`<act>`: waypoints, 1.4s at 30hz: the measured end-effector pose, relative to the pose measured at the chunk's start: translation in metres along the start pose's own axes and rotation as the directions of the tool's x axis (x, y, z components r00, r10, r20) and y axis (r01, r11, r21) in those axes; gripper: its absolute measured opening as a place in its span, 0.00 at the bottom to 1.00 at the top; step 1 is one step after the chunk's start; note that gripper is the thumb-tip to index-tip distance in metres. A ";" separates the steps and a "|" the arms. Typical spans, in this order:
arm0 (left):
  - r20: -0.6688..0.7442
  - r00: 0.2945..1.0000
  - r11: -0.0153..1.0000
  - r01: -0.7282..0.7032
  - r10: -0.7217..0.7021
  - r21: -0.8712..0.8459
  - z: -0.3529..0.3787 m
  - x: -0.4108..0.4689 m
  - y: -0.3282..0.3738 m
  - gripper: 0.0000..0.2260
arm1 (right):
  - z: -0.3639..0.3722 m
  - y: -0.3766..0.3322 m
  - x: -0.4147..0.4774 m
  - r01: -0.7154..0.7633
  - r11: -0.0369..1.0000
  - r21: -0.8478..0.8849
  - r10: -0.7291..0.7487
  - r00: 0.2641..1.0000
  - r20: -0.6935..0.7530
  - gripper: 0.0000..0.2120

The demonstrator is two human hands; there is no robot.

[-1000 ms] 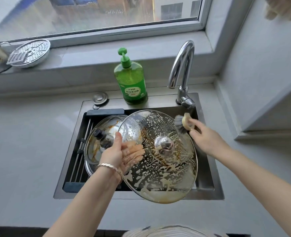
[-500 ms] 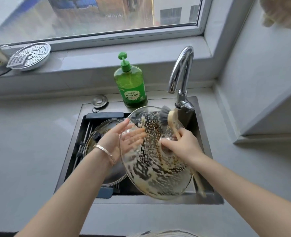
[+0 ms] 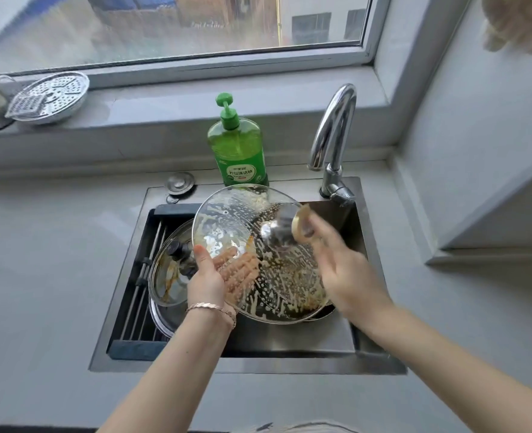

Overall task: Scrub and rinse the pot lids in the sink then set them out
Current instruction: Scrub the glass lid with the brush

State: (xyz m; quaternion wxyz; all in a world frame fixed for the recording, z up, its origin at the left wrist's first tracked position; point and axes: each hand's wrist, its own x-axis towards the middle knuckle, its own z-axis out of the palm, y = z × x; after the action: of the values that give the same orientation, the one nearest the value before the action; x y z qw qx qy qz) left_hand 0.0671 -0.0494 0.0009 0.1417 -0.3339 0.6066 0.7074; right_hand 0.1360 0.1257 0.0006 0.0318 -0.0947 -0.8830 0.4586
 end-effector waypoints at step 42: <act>-0.087 0.994 0.994 -0.073 0.066 -0.080 -0.001 0.007 0.020 0.24 | 0.002 0.013 -0.043 -0.007 0.974 -0.226 0.081 0.945 0.317 0.19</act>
State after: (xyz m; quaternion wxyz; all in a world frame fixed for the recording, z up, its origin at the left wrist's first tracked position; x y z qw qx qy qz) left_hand 0.0501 -0.0565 0.0116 0.0773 -0.3480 0.5932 0.7219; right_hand 0.1793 0.1233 -0.0097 -0.1350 -0.0408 -0.9195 0.3669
